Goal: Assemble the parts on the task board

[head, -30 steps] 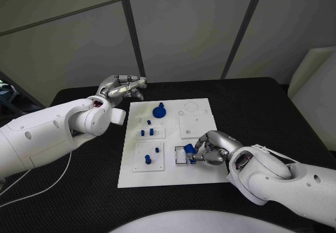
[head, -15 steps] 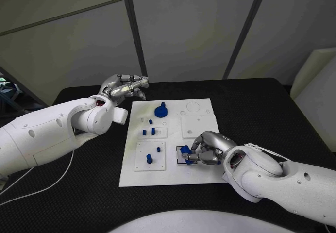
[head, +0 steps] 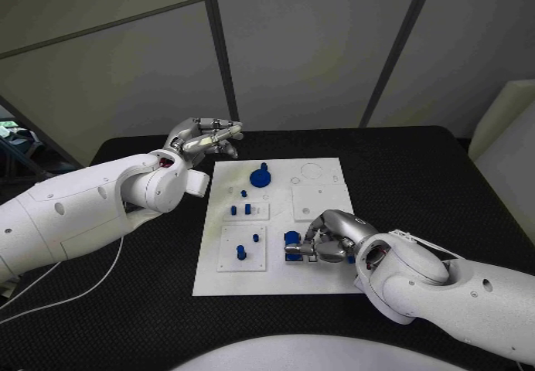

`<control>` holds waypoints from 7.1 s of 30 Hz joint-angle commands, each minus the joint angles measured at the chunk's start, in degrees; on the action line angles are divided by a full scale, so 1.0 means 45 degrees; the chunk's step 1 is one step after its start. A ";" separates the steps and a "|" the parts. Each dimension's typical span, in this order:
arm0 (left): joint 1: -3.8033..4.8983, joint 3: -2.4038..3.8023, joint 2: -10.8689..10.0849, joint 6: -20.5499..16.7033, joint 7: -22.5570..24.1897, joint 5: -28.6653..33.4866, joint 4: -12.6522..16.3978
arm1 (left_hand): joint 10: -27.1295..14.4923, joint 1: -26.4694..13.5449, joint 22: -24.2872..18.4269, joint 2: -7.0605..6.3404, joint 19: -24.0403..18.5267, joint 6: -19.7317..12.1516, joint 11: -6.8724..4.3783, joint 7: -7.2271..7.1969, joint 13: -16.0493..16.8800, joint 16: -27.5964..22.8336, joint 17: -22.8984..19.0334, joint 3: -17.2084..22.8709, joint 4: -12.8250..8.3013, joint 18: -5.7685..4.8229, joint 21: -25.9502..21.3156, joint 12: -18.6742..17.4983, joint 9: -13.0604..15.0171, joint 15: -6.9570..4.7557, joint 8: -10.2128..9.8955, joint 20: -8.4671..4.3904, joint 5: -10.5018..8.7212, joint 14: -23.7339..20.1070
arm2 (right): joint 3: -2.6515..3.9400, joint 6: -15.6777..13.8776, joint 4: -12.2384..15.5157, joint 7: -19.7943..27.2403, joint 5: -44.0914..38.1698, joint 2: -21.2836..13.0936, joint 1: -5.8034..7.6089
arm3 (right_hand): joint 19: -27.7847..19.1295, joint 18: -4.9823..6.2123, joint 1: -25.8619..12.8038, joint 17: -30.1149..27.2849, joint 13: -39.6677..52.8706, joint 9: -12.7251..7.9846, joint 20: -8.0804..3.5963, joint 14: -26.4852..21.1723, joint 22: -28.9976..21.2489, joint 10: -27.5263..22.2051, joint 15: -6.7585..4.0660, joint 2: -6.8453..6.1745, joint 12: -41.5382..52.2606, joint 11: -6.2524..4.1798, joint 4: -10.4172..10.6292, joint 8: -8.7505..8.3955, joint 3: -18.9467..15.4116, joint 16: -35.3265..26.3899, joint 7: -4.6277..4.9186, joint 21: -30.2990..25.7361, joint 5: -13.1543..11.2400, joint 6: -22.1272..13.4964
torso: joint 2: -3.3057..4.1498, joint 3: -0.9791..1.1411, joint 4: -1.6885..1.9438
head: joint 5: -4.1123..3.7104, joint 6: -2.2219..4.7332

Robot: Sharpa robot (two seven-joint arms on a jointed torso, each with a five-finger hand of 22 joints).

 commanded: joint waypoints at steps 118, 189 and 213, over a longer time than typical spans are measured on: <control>-0.0102 -0.0035 -0.0209 0.0215 0.0027 -0.0051 0.0055 | -0.0176 -0.0026 -0.0055 0.0040 0.0054 -0.0170 0.0020 0.0042 -0.0038 -0.0072 -0.0057 -0.0138 0.0070 -0.0163 -0.0098 0.0073 0.0001 0.0023 0.0078 0.0041 0.0002 -0.0099 | -0.0024 0.2987 0.0473 -0.1735 -0.4297 -0.2136 -0.0456 | -0.0569 0.0028 0.4842 0.2267 0.0423 0.0682 0.0080 0.1065 -0.0687 -0.0346 0.0082 -0.0495 -0.1383 0.0102 -0.0602 -0.1435 0.1604 -0.0389 0.0210 -0.0853 0.3909 -0.0006 | -0.0009 0.0049 -0.0179 | -0.0523 -0.0164; -0.0071 -0.0034 -0.0283 0.0248 -0.0102 -0.0052 0.0241 | -0.0224 0.0021 -0.0080 0.0082 0.0068 -0.0211 0.0033 0.0053 -0.0055 -0.0076 -0.0084 -0.0152 0.0063 -0.0161 -0.0135 0.0092 -0.0001 0.0032 0.0082 0.0045 0.0008 -0.0112 | 0.0308 0.0088 0.0222 -0.2093 -0.0113 -0.0102 -0.0369 | -0.0052 -0.0109 0.2711 0.2955 0.0817 0.2173 -0.0210 0.1215 0.0112 0.0154 -0.0229 -0.1079 -0.1025 -0.0275 -0.0514 -0.1274 0.6153 -0.0039 -0.0229 -0.0370 0.4607 0.0731 | 0.0010 0.0045 -0.0191 | -0.0177 -0.0101; -0.0069 -0.0034 -0.0297 0.0248 -0.0118 -0.0052 0.0246 | -0.0230 0.0029 -0.0083 0.0085 0.0070 -0.0214 0.0033 0.0054 -0.0057 -0.0076 -0.0088 -0.0154 0.0059 -0.0161 -0.0139 0.0095 -0.0001 0.0033 0.0084 0.0045 0.0008 -0.0114 | 0.0310 -0.0543 0.0083 -0.2318 -0.0555 0.0146 -0.0369 | -0.0006 -0.0119 0.2243 0.3012 0.0961 0.2397 -0.0277 0.1227 0.0150 0.0260 -0.0291 -0.0814 -0.0861 -0.0343 -0.0178 -0.1127 0.5327 -0.0011 -0.0307 -0.0365 0.4336 0.0899 | 0.0006 0.0047 -0.0191 | -0.0165 -0.0056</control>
